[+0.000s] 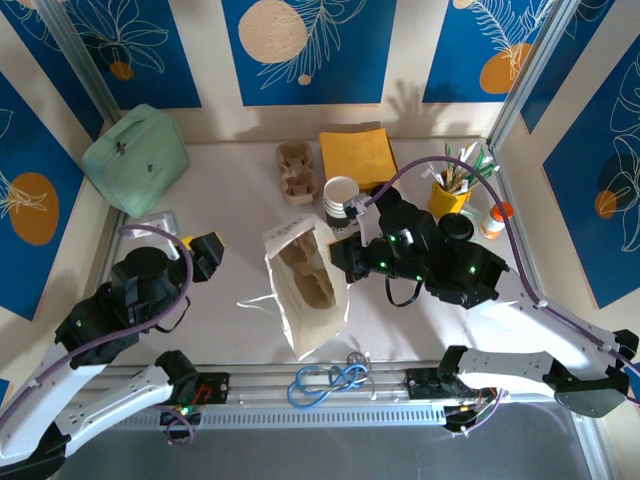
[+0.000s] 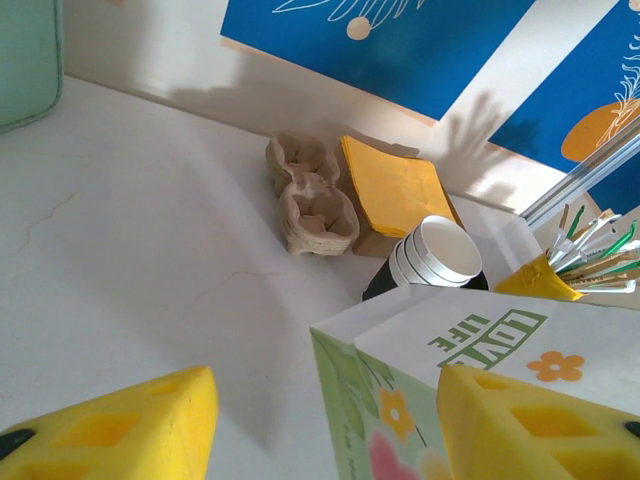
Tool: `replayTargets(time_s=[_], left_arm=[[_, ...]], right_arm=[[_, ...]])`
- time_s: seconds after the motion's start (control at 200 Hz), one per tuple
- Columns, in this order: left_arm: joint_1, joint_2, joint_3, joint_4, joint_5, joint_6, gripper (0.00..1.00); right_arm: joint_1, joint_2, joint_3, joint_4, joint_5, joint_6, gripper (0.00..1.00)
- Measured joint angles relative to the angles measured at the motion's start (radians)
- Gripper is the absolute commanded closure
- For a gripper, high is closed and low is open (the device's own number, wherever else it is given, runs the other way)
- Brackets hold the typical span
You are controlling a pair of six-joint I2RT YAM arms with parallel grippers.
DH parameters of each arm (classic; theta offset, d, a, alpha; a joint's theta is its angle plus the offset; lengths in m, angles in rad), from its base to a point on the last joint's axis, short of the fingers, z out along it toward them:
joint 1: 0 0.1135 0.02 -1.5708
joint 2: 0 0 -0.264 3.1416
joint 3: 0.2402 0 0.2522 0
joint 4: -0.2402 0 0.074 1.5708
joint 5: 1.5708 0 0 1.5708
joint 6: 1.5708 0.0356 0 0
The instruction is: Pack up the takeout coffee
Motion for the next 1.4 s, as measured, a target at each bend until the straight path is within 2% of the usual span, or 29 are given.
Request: replayTargets(time_s=[0.21,0.35,0.54,0.865,1.0,1.125,1.401], left_arm=[[0.000,0.016,0.001,0.002,0.005,0.004,0.40],[0.000,0.055,0.012,0.002,0.026,0.009,0.40],[0.000,0.151,0.088,-0.007,0.092,0.044,0.46],[-0.013,0.414,0.375,-0.141,0.286,0.091,0.53],[-0.090,0.542,0.530,-0.231,0.349,0.100,0.53],[-0.164,0.689,0.663,-0.296,0.396,0.102,0.58],[-0.182,0.915,0.716,-0.397,0.434,0.101,0.64]], right_arm=[[0.005,0.020,0.000,0.003,0.000,0.035,1.00],[0.006,0.078,0.020,-0.020,0.011,0.128,1.00],[-0.013,0.141,0.061,-0.074,0.032,0.293,1.00],[-0.222,0.187,0.047,-0.100,-0.076,0.524,1.00],[-0.259,0.191,0.033,-0.097,-0.126,0.558,1.00],[-0.285,0.190,0.019,-0.088,-0.164,0.577,1.00],[-0.318,0.150,-0.067,-0.068,-0.203,0.605,1.00]])
